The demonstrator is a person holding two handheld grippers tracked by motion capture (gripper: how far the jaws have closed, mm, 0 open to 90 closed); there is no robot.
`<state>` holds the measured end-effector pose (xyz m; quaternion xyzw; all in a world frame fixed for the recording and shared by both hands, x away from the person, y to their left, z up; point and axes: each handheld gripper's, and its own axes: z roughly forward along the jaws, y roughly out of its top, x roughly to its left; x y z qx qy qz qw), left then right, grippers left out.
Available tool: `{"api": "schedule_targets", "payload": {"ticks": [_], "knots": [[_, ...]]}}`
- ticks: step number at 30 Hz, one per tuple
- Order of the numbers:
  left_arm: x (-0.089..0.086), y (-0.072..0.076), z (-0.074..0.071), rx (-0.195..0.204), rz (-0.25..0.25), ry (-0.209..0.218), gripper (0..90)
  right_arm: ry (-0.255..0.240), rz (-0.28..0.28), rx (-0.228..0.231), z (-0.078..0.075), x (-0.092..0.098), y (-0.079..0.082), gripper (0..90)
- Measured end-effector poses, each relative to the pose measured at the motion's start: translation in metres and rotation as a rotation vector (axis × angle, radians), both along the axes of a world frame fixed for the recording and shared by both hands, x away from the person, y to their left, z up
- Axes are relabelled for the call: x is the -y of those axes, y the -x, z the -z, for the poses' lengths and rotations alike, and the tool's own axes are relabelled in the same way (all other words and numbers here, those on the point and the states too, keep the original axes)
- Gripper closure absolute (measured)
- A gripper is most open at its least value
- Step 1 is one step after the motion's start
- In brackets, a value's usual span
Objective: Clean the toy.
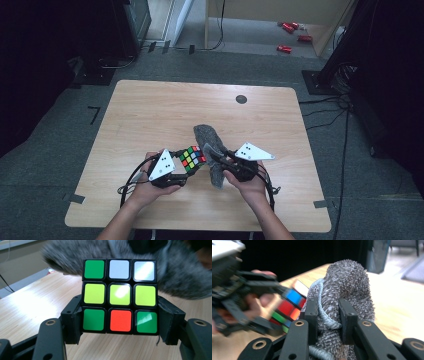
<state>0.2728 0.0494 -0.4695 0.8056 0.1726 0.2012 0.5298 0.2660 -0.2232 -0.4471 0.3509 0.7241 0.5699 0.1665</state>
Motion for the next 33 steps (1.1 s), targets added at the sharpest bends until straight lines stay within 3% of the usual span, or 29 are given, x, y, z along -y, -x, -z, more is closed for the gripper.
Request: {"api": "schedule_targets", "payload": {"ticks": [5,9,12,15,19,21,23,25,30,33], "knots": [[0.002,-0.001,0.003,0.001,-0.017,-0.028,34.6,-0.006,0.002,0.024,-0.006,0.0,0.003,73.6],[0.006,0.001,0.004,0.012,-0.014,-0.053,34.6,-0.03,-0.061,0.083,-0.018,-0.01,0.014,73.5],[0.005,0.003,0.001,0.023,-0.013,-0.035,34.6,-0.019,-0.085,0.103,-0.02,-0.017,0.018,73.2],[-0.001,0.004,-0.003,0.034,-0.007,0.001,34.7,-0.063,-0.067,0.053,-0.011,-0.011,0.012,73.2],[-0.005,0.002,-0.006,0.028,-0.013,0.043,34.6,-0.016,-0.002,-0.011,0.001,-0.002,0.001,73.3],[-0.006,0.0,-0.006,0.025,-0.017,0.04,34.6,0.006,0.026,-0.049,0.007,0.0,-0.004,73.5],[-0.005,0.0,-0.005,0.025,-0.029,0.019,34.6,0.008,0.032,-0.054,0.008,0.0,-0.004,73.6],[-0.004,0.0,-0.003,0.027,-0.033,-0.004,34.6,-0.013,0.016,-0.032,0.003,-0.002,-0.001,73.5],[0.003,0.001,0.001,0.037,-0.04,-0.051,34.7,-0.06,-0.052,0.081,-0.019,-0.011,0.016,73.4],[0.004,0.004,-0.001,0.049,-0.029,-0.035,34.7,-0.047,-0.064,0.106,-0.022,-0.017,0.021,73.3]]}}
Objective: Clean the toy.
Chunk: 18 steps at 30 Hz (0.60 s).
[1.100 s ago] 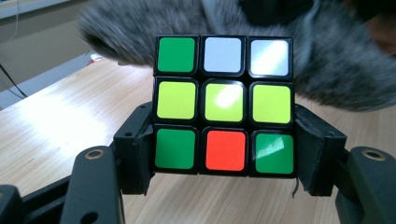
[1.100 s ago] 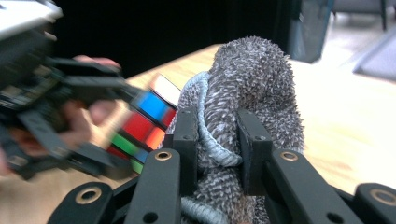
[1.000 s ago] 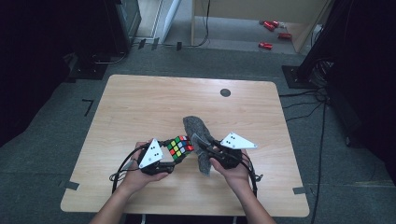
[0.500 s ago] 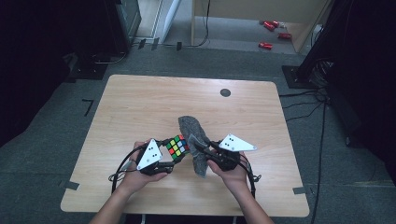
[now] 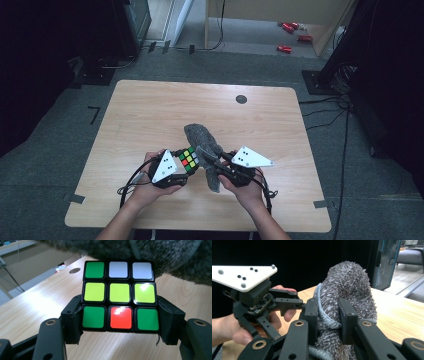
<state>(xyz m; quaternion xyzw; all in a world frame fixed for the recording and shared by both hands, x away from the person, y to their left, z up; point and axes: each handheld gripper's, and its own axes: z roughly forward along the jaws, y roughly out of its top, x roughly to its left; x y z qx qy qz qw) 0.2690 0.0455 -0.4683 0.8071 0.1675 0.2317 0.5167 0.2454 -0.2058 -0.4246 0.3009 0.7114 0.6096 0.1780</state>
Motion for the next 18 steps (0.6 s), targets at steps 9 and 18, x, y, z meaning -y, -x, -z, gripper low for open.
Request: {"api": "schedule_targets", "payload": {"ticks": [9,18], "knots": [[-0.006,-0.002,-0.005,-0.012,0.005,0.056,34.7,-0.033,0.053,-0.167,0.023,0.016,-0.021,73.5],[0.011,-0.001,0.003,-0.019,-0.054,-0.105,34.7,0.054,-0.022,-0.005,0.001,-0.011,0.003,73.5]]}}
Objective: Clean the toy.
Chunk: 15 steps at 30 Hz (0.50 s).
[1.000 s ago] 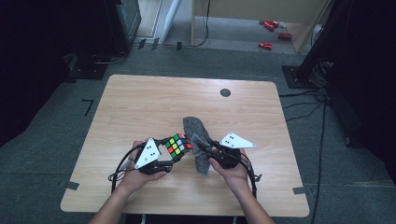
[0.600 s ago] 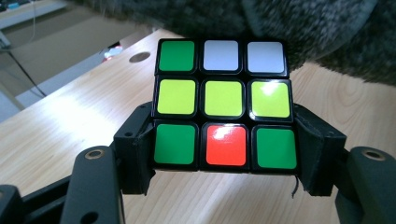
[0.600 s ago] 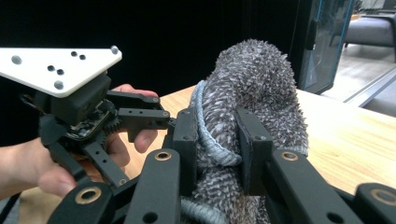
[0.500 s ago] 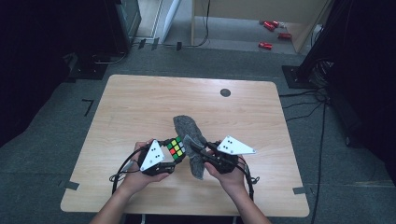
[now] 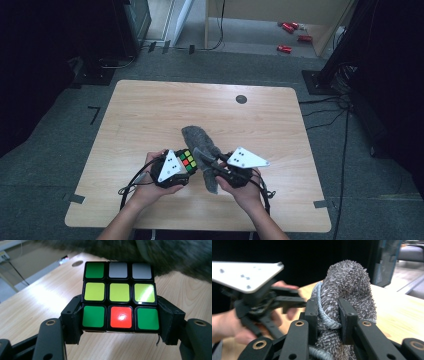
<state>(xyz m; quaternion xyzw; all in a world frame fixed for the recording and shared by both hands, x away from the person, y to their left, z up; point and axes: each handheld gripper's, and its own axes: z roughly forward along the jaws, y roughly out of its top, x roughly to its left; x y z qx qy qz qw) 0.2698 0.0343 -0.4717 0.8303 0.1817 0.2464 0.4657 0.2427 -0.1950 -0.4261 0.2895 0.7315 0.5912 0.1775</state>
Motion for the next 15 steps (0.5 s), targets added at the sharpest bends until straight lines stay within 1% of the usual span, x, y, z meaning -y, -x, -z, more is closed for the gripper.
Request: {"api": "schedule_targets", "payload": {"ticks": [3,5,6,7,8,9,12,14,15], "knots": [[0.007,0.003,-0.002,0.002,-0.013,-0.039,34.8,0.057,-0.031,0.003,0.008,-0.015,0.004,73.6],[0.01,0.005,-0.003,0.015,-0.026,-0.071,34.8,0.094,-0.046,0.009,0.013,-0.023,0.007,73.7],[0.01,0.005,-0.004,0.016,-0.03,-0.08,34.9,0.113,-0.043,0.018,0.014,-0.026,0.009,73.9],[0.01,0.005,-0.004,0.016,-0.029,-0.076,34.9,0.13,-0.033,0.026,0.013,-0.027,0.009,74.1],[0.009,0.005,-0.005,0.016,-0.026,-0.061,35.0,0.132,-0.023,0.024,0.012,-0.026,0.008,74.2],[0.008,0.005,-0.005,0.015,-0.024,-0.055,35.0,0.123,-0.009,0.022,0.012,-0.023,0.006,74.4],[0.007,0.005,-0.005,0.016,-0.023,-0.054,35.0,0.108,0.045,0.012,0.011,-0.01,-0.002,74.8],[0.006,0.004,-0.005,0.014,-0.019,-0.041,35.0,0.101,0.092,-0.01,0.013,-0.001,-0.007,74.8],[0.005,0.004,-0.005,0.013,-0.022,-0.036,35.0,0.082,0.1,-0.026,0.013,0.003,-0.009,74.7]]}}
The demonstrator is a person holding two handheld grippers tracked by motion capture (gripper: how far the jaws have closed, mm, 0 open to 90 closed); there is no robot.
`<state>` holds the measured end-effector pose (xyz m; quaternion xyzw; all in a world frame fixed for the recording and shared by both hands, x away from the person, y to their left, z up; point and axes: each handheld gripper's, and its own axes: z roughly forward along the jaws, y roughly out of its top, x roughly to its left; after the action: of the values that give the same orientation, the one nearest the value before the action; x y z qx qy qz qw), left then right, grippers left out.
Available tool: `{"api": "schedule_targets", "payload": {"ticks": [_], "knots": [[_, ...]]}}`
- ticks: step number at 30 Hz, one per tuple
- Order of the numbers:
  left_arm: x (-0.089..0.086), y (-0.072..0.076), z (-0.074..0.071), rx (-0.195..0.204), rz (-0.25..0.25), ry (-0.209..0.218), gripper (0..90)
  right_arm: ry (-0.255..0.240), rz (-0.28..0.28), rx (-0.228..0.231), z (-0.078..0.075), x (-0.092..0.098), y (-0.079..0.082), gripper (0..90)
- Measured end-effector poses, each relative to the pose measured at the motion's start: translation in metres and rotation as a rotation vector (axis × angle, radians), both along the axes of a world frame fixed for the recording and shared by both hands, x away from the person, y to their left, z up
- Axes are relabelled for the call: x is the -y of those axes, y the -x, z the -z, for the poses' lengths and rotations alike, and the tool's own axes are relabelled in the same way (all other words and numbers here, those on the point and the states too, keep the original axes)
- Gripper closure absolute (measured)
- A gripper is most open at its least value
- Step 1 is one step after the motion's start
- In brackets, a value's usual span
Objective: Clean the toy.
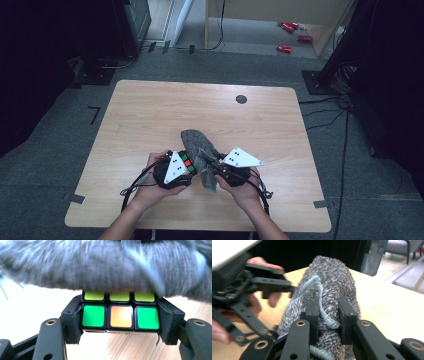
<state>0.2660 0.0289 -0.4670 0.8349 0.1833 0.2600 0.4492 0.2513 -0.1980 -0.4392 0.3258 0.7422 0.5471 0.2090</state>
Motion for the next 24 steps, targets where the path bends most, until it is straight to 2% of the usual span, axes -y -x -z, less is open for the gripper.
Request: {"api": "schedule_targets", "payload": {"ticks": [2,3,6,9,11,13,14,15,16,18,20,24], "knots": [[-0.001,-0.001,0.0,-0.012,0.002,0.013,34.9,-0.028,-0.004,0.003,-0.001,0.003,0.001,74.7],[-0.001,-0.002,0.0,-0.015,0.001,0.012,34.9,-0.033,-0.024,0.014,-0.002,0.001,0.003,74.5],[-0.001,-0.001,0.0,-0.014,0.001,0.014,34.9,-0.01,-0.115,0.045,-0.006,-0.017,0.013,73.8],[-0.003,0.0,-0.003,-0.022,0.012,0.047,35.0,0.01,-0.142,0.068,-0.005,-0.026,0.018,73.4],[-0.006,-0.001,-0.007,-0.04,0.021,0.096,35.0,-0.035,-0.134,0.054,-0.006,-0.019,0.014,74.0],[-0.009,-0.002,-0.008,-0.042,0.03,0.126,35.0,-0.102,-0.1,0.033,-0.007,-0.006,0.008,74.2],[-0.011,-0.002,-0.009,-0.043,0.039,0.146,34.9,-0.127,-0.056,0.019,-0.009,0.003,0.005,74.3],[-0.014,-0.003,-0.009,-0.046,0.048,0.177,34.9,-0.134,-0.026,0.014,-0.01,0.007,0.003,74.4],[-0.016,-0.003,-0.01,-0.048,0.062,0.203,34.9,-0.166,-0.005,0.004,-0.011,0.014,0.001,74.4],[-0.02,-0.002,-0.012,-0.042,0.093,0.263,35.0,-0.232,-0.006,-0.028,-0.01,0.022,-0.002,74.2],[-0.022,-0.002,-0.015,-0.048,0.112,0.304,34.9,-0.225,-0.017,-0.035,-0.007,0.018,-0.003,74.2],[-0.026,0.0,-0.016,-0.036,0.112,0.318,34.9,-0.254,-0.023,-0.052,-0.003,0.016,-0.004,74.4]]}}
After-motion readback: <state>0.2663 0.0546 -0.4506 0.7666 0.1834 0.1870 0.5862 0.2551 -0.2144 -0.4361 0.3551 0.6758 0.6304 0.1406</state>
